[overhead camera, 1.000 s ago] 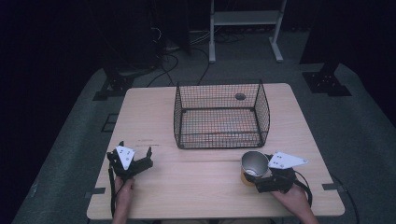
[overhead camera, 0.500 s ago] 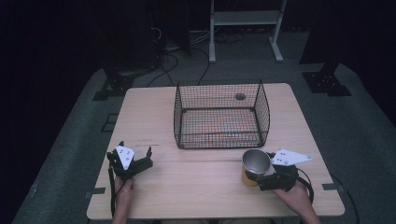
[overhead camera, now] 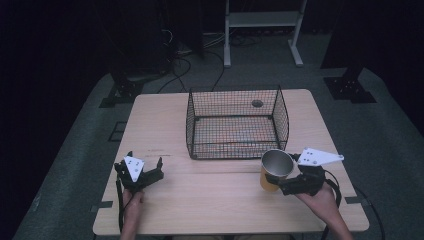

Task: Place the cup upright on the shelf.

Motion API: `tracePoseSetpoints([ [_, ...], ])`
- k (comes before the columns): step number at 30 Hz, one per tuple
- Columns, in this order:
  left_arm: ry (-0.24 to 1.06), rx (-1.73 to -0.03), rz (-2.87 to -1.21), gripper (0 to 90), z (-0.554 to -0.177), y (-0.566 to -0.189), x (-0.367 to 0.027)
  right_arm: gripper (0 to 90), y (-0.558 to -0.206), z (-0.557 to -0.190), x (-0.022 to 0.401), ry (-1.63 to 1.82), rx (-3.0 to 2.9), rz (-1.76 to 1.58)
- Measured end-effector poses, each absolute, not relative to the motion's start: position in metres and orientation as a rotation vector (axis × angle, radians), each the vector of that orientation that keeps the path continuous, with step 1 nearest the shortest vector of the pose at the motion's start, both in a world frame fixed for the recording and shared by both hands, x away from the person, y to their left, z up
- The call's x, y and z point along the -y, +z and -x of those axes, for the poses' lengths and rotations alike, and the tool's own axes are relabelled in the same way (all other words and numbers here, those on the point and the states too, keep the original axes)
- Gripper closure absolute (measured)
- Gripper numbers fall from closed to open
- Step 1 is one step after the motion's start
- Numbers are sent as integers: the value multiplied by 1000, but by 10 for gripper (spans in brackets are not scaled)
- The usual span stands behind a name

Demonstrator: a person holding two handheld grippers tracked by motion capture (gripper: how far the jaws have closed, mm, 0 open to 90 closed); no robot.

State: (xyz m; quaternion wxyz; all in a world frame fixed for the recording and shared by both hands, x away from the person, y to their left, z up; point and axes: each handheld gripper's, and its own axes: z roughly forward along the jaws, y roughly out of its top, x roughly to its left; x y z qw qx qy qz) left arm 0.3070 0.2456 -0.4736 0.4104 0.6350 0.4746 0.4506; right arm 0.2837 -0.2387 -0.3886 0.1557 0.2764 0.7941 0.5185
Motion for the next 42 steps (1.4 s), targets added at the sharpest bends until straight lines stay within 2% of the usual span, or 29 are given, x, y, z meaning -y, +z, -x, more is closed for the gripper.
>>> tracePoseSetpoints([
  [17,1135,-1195,-1599,0,-307,-474,-245,123,-341,-307,236,1505,-2276,-783],
  [42,1133,-1197,-1599,0,-307,-473,-246,123,-314,-341,225,1535,-2299,-794],
])
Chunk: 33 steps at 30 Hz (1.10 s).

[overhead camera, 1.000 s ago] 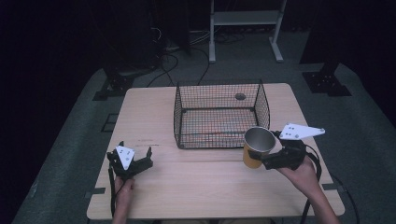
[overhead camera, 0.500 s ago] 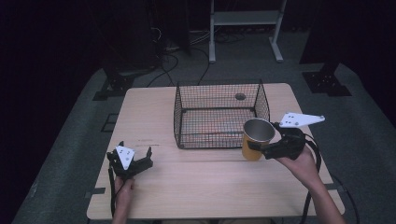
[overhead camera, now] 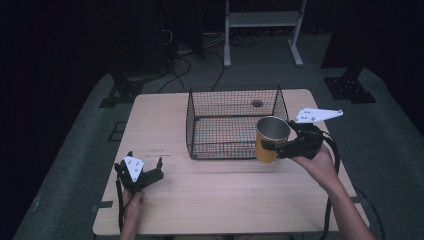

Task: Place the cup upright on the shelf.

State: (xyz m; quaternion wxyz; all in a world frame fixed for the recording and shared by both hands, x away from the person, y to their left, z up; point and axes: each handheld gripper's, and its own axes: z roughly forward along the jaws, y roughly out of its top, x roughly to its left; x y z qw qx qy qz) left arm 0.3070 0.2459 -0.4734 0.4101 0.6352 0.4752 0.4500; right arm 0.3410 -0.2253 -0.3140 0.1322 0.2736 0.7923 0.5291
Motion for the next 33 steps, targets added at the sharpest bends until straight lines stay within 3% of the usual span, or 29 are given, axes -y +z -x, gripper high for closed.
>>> tracePoseSetpoints([
  [33,1127,-1202,-1590,0,-307,-473,-246,122,-294,-399,201,1494,-2335,-832],
])
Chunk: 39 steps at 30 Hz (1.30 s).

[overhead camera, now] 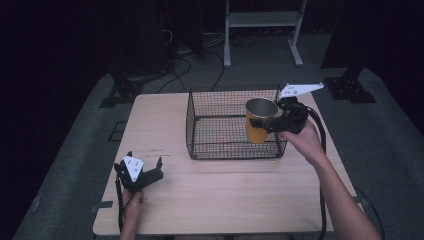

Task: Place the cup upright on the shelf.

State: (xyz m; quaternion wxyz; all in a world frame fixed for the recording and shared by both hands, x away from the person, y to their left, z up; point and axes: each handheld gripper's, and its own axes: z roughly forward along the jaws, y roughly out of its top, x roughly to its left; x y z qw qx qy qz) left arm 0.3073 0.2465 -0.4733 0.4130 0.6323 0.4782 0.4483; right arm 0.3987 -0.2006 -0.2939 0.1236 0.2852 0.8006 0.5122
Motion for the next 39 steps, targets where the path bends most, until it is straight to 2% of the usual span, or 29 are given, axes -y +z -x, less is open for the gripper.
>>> tracePoseSetpoints([
  [20,1124,-1202,-1590,0,-307,-473,-247,122,-310,-448,182,1491,-2350,-909],
  [39,1121,-1202,-1588,0,-307,-473,-247,122,-322,-480,171,1474,-2379,-963],
])
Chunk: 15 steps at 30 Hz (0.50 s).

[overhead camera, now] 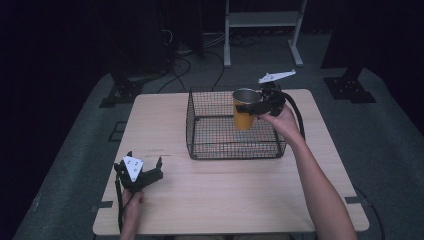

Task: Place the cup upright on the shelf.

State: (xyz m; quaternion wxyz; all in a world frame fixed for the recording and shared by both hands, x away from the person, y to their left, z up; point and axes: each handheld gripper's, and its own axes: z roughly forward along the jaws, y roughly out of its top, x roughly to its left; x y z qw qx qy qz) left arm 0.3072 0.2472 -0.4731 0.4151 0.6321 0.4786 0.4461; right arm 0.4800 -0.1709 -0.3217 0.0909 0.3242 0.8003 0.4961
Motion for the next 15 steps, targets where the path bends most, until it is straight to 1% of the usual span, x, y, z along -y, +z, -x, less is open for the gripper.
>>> tracePoseSetpoints([
  [15,1118,-1202,-1586,0,-307,-473,-248,121,-338,-498,159,1451,-2442,-988],
])
